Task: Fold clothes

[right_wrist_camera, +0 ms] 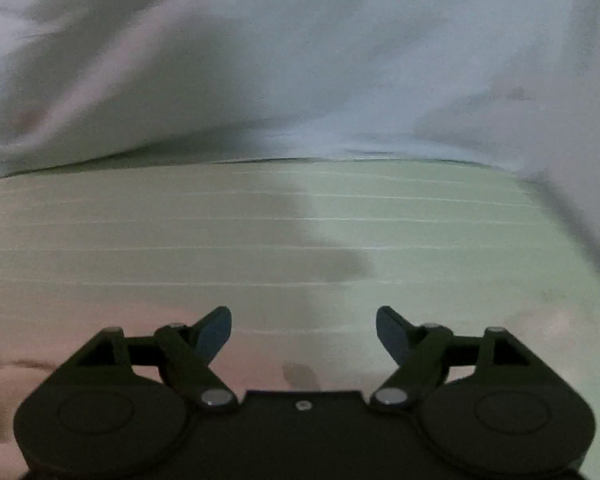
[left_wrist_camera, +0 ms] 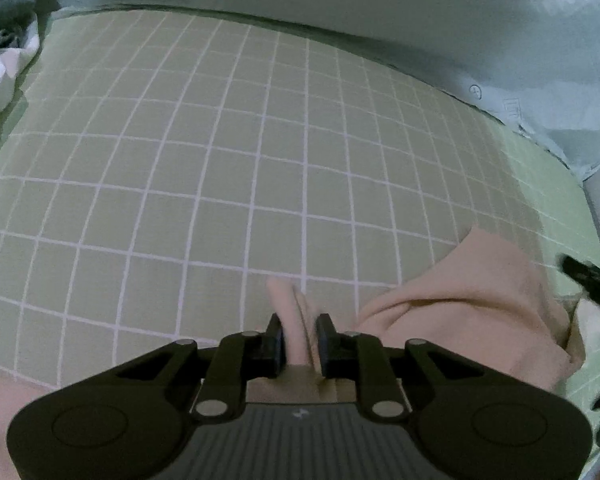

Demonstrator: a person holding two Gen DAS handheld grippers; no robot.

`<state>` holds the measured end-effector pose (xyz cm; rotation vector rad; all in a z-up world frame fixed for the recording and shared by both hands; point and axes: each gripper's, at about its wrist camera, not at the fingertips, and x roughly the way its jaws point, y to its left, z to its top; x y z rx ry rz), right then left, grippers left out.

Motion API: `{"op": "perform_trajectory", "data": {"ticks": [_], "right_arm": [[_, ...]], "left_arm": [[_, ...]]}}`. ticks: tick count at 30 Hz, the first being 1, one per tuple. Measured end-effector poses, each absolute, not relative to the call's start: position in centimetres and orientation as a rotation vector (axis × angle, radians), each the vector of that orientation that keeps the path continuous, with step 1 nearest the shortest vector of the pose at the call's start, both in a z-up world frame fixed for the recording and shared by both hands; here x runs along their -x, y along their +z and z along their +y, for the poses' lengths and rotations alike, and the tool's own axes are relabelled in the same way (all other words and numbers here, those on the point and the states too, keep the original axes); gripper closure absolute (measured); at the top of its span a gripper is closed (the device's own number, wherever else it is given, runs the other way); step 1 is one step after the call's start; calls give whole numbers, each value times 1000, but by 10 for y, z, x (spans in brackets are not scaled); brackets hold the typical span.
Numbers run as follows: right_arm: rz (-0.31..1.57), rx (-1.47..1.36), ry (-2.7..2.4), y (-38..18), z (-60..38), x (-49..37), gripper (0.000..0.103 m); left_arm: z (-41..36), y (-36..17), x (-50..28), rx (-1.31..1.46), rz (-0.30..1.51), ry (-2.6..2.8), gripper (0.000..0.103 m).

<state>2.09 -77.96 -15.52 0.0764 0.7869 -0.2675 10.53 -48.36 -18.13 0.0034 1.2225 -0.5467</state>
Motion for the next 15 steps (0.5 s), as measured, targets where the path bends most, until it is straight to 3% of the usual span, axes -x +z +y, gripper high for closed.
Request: {"op": "perform_trajectory", "data": {"ticks": [5, 8, 10, 15], "right_arm": [[925, 21, -53, -179, -747, -61, 26], [962, 8, -21, -177, -749, -65, 46], [949, -9, -9, -169, -755, -64, 97], [917, -53, 20, -149, -771, -63, 97]], "left_arm": [[-475, -177, -107, 8, 1222, -569, 87], [-466, -169, -109, 19, 1213, -588, 91], [-463, -163, -112, 20, 1207, -599, 92], [-448, -127, -129, 55, 1146, -613, 93]]}}
